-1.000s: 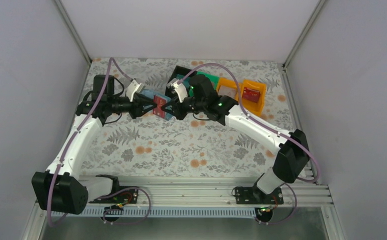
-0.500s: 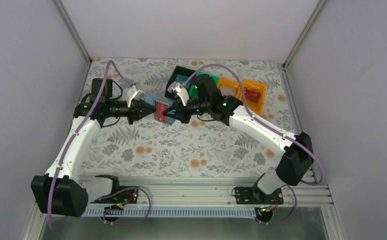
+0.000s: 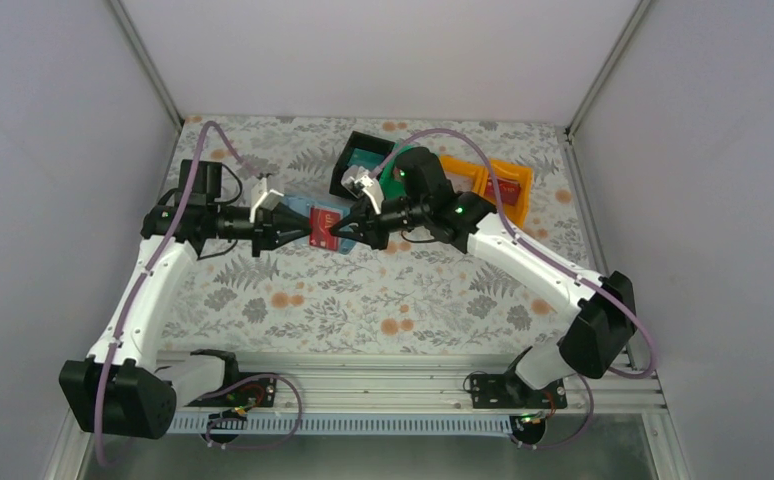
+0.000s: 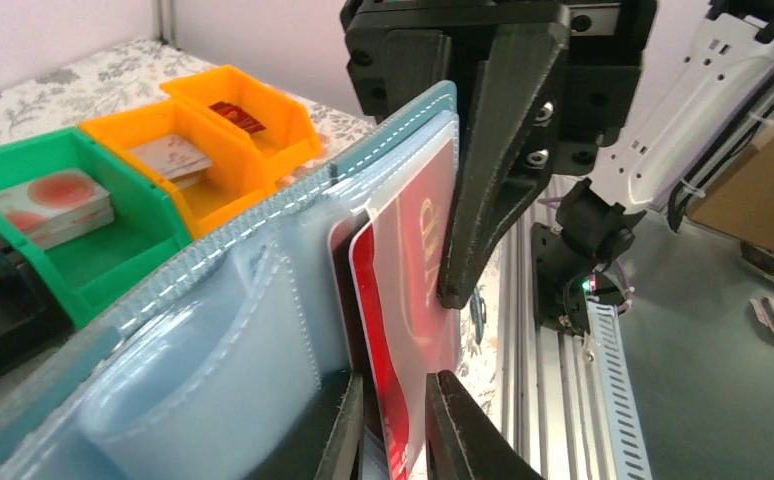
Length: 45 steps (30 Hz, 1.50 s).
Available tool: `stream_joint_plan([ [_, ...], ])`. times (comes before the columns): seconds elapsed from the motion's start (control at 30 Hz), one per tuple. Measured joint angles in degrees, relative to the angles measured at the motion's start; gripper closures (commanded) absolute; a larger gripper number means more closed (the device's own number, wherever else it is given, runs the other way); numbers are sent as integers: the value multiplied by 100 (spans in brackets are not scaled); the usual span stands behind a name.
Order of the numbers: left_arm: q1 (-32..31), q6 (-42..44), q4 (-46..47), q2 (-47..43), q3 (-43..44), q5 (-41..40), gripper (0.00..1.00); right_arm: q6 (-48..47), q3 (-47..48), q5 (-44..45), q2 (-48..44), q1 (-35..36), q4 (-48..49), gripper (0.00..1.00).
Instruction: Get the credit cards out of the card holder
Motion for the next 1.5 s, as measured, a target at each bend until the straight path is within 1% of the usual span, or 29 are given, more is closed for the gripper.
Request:
stream_joint_plan([
  [0.1,-9,-166,118,-28,0,127,82,-35,-9,-105,-20,-26,103,96],
  [0.2,-55,-570,450,-48,0,28,82,-31,-9,-160,-20,-72,249,96],
  [0.23,-81,-706,570,-50,4,-24,81,-28,-9,-177,-17,-85,284,96],
  [0.27,-109,-807,662,-50,17,-66,76,-26,-9,-205,-17,-98,321,96],
  [0.33,-170,-911,750,-46,57,-105,71,-26,-9,-258,-17,-133,378,96],
  [0.4,-256,-942,728,-26,129,-168,70,-28,-7,-278,-17,-164,387,96],
  [0.47,-343,-894,625,52,260,-262,74,-20,22,-273,-17,-186,363,96],
  [0.6,-361,-588,203,350,693,-354,96,162,98,-136,-17,-201,334,96],
  [0.77,-310,24,-407,772,1237,-398,98,402,166,44,-24,-214,304,95],
  [0.87,-223,166,-597,765,1257,-269,97,428,166,35,-24,-216,293,89],
  [0.9,-190,136,-575,743,1241,-225,98,433,166,31,-24,-221,310,85],
  [0.97,-120,-149,-186,551,977,-94,98,463,155,31,-24,-234,437,78],
  [1.0,-127,-428,153,291,621,37,98,494,146,35,-2,-232,612,76],
  [1.03,-210,-577,249,155,448,61,98,472,146,-15,33,-232,874,75],
  [1.1,-264,-813,402,-55,186,87,98,490,144,-111,44,-232,1091,74],
  [1.2,-258,-1049,544,-70,149,155,98,420,140,-210,44,-258,1329,76],
  [1.33,-149,-1200,723,-70,142,168,98,330,-28,-442,42,-376,1561,90],
  [1.4,-103,-1237,789,-68,101,181,98,317,-103,-570,42,-426,1569,95],
  [1.5,-83,-1303,859,-68,90,227,98,275,-122,-730,59,-470,1526,96],
])
